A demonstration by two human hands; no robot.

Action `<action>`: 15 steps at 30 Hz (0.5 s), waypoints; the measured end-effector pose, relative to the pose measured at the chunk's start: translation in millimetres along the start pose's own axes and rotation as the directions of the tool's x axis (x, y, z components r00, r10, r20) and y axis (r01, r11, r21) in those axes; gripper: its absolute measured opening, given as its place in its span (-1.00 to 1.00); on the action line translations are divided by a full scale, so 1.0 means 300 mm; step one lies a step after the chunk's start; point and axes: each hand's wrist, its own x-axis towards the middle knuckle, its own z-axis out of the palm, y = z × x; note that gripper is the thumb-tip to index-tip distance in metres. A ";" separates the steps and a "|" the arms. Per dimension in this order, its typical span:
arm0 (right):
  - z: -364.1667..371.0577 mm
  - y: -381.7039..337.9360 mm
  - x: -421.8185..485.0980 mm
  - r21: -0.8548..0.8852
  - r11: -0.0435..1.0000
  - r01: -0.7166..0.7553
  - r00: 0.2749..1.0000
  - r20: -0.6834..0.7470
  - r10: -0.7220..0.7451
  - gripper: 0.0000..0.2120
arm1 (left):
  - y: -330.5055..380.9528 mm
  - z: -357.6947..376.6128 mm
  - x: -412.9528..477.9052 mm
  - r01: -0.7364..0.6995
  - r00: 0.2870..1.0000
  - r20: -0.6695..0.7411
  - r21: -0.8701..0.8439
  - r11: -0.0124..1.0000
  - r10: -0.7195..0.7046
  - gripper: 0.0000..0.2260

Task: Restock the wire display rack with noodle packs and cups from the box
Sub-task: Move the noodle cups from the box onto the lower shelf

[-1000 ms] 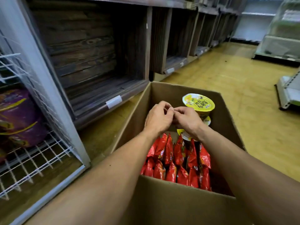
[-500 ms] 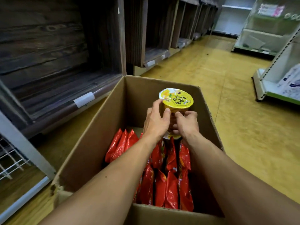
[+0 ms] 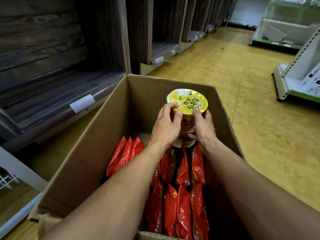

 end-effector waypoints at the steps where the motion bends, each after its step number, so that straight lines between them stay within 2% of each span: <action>1: 0.003 -0.002 0.000 0.010 1.000 0.009 1.000 0.011 -0.009 -0.38 | 0.001 0.000 0.000 0.006 1.000 -0.014 -0.013 1.000 -0.006 -0.81; 5: 0.019 -0.013 -0.016 0.033 0.999 0.021 0.999 0.027 -0.022 -0.39 | -0.010 -0.010 0.006 0.041 0.992 -0.118 -0.049 0.998 -0.047 -0.92; 7: 0.020 -0.015 -0.027 0.024 0.999 0.035 0.999 0.032 -0.036 -0.40 | -0.017 -0.020 0.006 0.073 0.979 -0.180 -0.110 0.991 -0.092 -0.90; 9: 0.017 -0.013 -0.037 0.016 0.999 0.046 0.998 0.046 -0.046 -0.44 | -0.016 -0.035 0.004 0.121 0.971 -0.180 -0.202 0.972 -0.158 -0.74; 12: 0.012 -0.012 -0.050 -0.003 0.999 0.048 0.996 0.073 -0.048 -0.45 | -0.026 -0.061 0.007 0.235 0.952 -0.115 -0.322 0.917 -0.284 -0.39; 13: 0.013 -0.011 -0.056 -0.012 0.999 0.051 0.996 0.078 -0.050 -0.46 | -0.037 -0.068 0.010 0.264 0.944 -0.101 -0.346 0.900 -0.315 -0.36; 14: 0.017 -0.010 -0.064 -0.024 0.998 0.054 0.995 0.085 -0.052 -0.46 | -0.058 -0.072 0.017 0.280 0.941 -0.082 -0.358 0.891 -0.328 -0.43; 15: 0.021 -0.008 -0.074 -0.035 0.998 0.057 0.994 0.097 -0.054 -0.46 | -0.064 -0.080 0.014 0.282 0.944 -0.060 -0.357 0.890 -0.324 -0.58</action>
